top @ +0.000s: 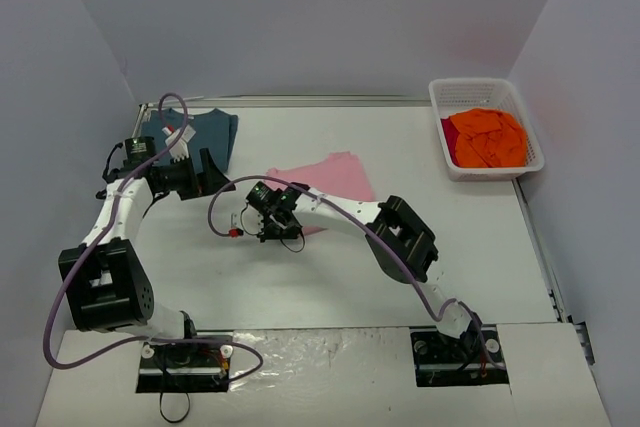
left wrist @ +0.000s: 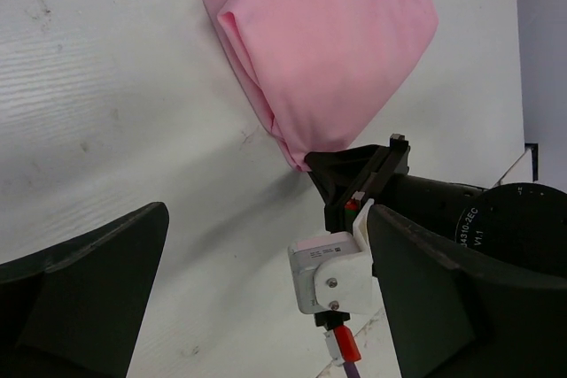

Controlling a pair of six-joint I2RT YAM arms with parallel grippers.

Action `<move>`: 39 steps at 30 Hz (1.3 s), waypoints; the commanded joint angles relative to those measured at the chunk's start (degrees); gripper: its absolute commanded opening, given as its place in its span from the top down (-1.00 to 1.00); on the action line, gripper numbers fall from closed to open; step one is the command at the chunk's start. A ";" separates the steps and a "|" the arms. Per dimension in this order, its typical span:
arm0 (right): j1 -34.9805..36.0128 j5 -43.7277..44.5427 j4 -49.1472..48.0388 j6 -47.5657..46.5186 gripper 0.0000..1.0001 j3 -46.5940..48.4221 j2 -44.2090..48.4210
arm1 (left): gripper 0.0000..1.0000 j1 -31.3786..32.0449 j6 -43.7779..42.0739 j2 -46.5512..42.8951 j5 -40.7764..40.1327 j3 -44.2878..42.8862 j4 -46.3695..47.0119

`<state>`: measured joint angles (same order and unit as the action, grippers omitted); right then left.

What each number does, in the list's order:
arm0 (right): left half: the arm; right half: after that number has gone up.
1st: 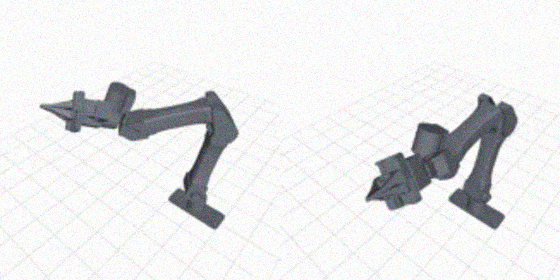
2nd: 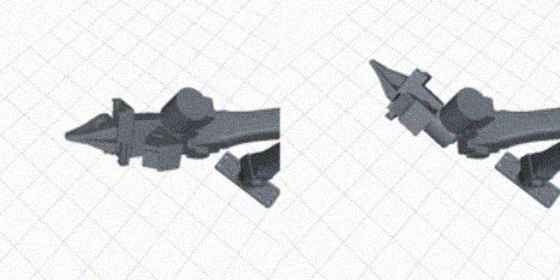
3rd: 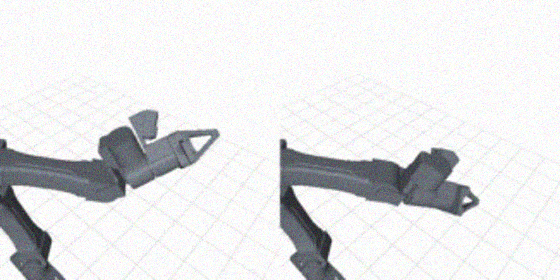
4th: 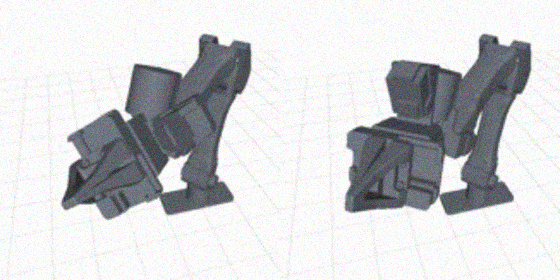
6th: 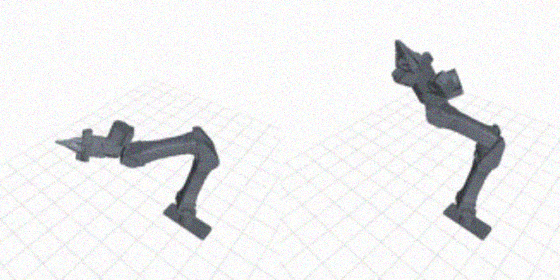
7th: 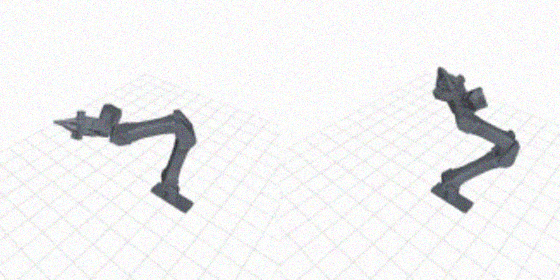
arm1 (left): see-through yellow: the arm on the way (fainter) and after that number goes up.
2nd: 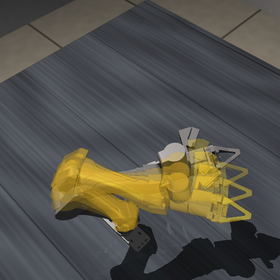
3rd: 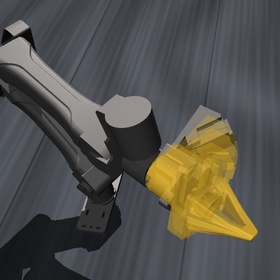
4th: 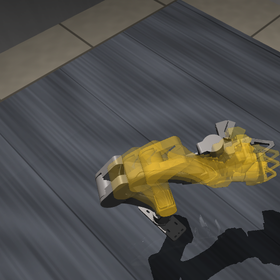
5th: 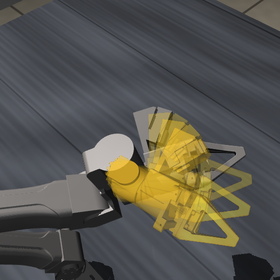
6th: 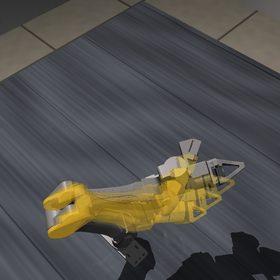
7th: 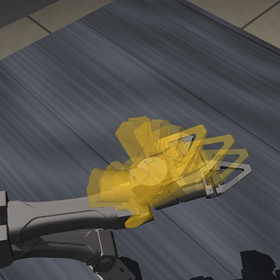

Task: Fold and stack the t-shirts
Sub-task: Put the neatly folded tshirt into the corner of the board with the left arm

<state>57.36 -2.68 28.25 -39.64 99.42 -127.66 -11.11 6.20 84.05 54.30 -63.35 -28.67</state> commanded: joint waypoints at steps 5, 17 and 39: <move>0.03 5.57 1.98 0.35 1.00 2.27 1.53 | -0.89 -0.05 12.16 -3.81 4.32 6.56 12.47; 0.03 7.42 6.02 0.26 1.00 8.15 3.65 | -0.89 2.41 29.65 -3.02 3.70 15.53 30.38; 0.64 9.36 9.28 0.79 1.00 14.22 1.36 | -0.89 14.18 43.62 17.10 -2.10 12.11 35.69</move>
<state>57.80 4.86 35.57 -39.22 111.48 -127.61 1.74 45.45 100.09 52.58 -48.99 4.23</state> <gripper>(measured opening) 0.011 0.944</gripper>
